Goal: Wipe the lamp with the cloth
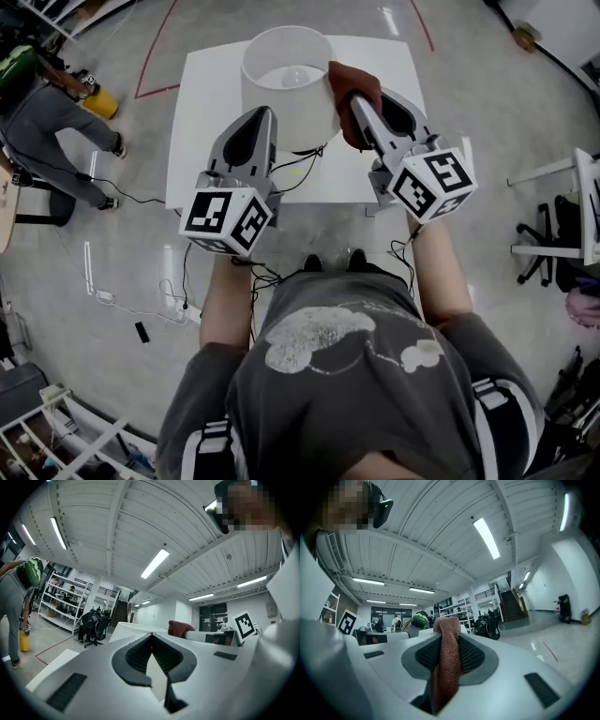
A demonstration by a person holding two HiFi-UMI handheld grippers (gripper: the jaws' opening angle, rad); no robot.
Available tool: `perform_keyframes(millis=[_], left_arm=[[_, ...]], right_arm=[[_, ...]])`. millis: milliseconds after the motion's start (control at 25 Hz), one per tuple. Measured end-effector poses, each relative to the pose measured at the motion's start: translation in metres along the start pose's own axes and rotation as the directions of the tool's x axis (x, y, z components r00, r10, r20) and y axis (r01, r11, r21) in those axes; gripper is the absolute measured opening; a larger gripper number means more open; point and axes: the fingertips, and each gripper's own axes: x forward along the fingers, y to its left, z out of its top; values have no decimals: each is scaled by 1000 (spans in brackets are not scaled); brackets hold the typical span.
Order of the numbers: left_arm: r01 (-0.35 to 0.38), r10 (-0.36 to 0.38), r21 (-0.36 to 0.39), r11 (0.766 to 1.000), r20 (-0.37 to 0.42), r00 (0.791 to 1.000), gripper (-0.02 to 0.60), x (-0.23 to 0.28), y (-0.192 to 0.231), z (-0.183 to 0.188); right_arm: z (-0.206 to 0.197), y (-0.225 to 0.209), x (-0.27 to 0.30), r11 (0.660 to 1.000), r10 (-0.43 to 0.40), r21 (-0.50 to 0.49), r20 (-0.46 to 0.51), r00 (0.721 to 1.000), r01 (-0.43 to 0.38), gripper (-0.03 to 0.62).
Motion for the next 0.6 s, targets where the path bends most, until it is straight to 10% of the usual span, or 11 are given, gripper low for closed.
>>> perform_keyframes(millis=[600], left_arm=[[-276, 277, 36, 961, -22, 961, 8, 13, -4, -42]], right_arm=[[-48, -60, 34, 970, 218, 128, -103, 970, -205, 86]])
